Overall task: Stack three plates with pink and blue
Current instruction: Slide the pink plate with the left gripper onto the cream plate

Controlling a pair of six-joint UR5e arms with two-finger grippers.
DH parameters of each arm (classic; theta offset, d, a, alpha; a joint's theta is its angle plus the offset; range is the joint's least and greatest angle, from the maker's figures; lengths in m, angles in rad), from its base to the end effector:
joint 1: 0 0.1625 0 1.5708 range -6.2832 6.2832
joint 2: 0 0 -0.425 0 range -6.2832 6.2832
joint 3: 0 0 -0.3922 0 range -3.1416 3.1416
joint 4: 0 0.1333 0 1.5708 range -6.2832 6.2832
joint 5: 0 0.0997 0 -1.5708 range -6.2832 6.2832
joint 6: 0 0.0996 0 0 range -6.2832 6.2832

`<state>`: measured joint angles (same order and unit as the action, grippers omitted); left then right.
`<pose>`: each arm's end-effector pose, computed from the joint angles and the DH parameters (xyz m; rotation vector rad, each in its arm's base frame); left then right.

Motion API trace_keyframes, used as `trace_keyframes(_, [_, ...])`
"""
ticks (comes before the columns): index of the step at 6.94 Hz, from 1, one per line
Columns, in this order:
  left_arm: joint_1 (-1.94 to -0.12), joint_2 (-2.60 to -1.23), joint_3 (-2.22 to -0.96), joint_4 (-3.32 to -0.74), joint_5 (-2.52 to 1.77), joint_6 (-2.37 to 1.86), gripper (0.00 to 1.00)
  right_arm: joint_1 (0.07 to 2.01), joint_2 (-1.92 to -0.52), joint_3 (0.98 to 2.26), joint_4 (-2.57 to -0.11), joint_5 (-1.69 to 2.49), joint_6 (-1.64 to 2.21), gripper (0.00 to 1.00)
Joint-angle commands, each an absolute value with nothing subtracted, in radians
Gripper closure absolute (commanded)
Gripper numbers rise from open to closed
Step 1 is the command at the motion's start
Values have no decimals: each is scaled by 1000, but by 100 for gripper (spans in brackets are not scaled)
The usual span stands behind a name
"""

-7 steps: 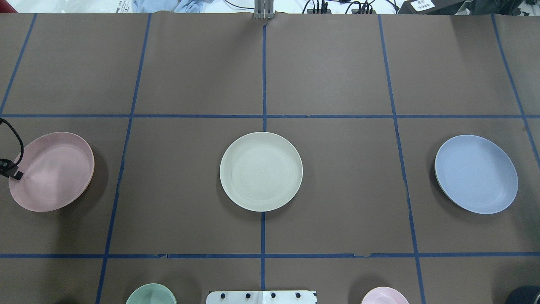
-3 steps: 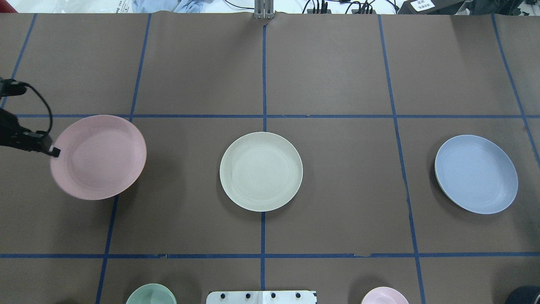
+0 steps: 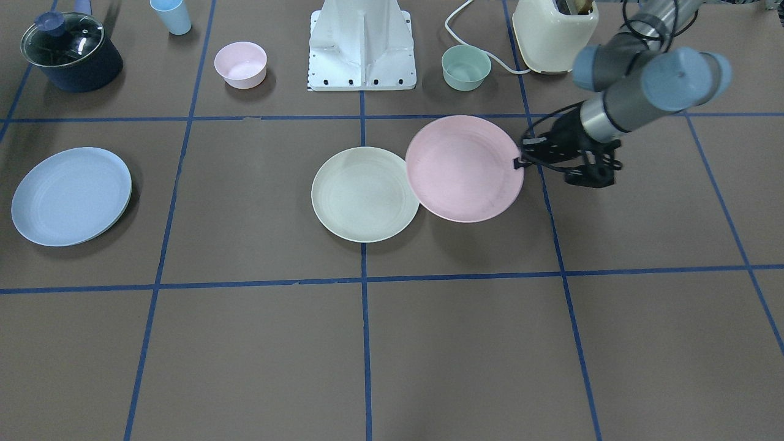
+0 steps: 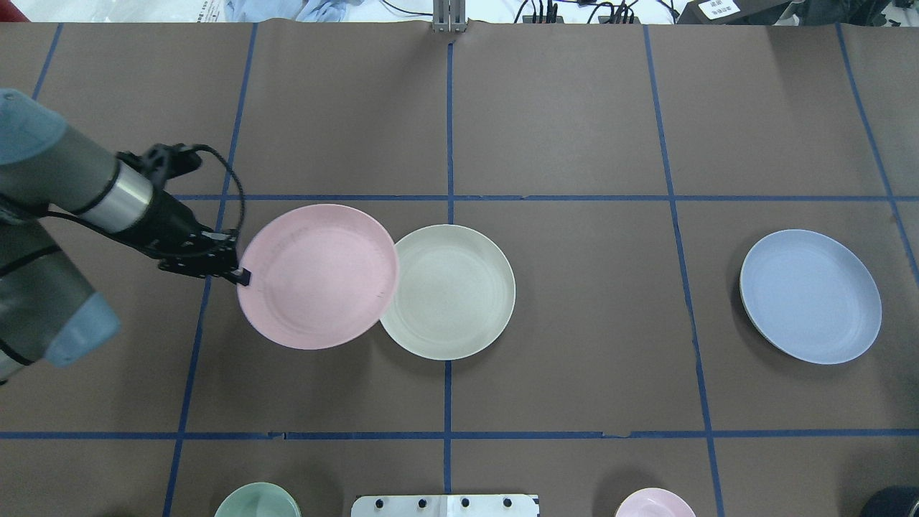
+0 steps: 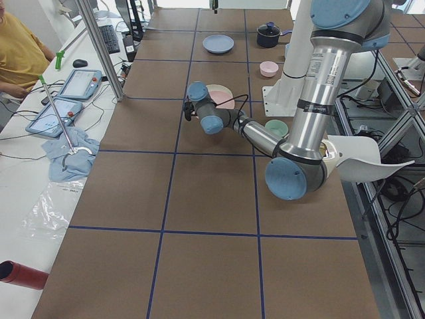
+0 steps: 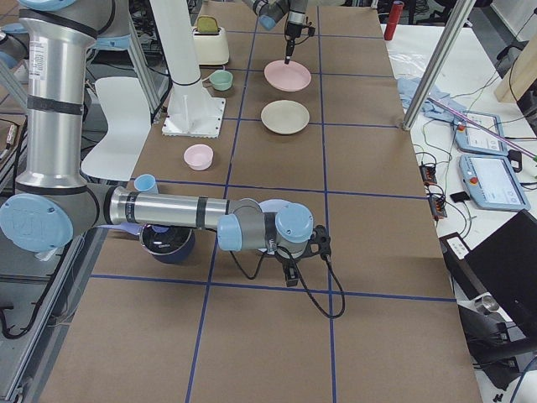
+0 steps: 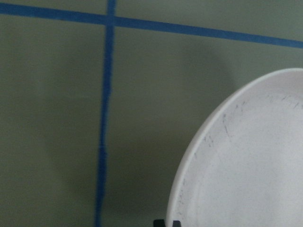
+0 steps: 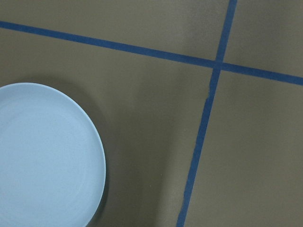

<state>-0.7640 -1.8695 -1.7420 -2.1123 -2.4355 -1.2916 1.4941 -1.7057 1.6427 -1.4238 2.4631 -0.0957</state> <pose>0.3808 -0.4445 0.3409 -0.2101 1.2010 0.0136 0.0220 -0.4418 0.6623 0.0870 -0.8925 -0.1982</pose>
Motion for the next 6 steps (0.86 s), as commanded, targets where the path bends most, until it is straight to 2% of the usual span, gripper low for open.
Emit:
trace_keyframes(1, [-654, -2034, -1674, -2112, -2381, -1449, 100, 1494, -1720, 1641, -1417, 2467, -97, 0])
trace_keyframes(5, [-646, -2089, -1600, -2120, -2346, -1447, 100, 1493, -1720, 1641, -1405, 2474, -87, 0])
trace_keyframes(6, [-641, -2089, -1603, -2126, -2317, -1447, 27, 1493, -1720, 1641, -1405, 2474, -87, 0])
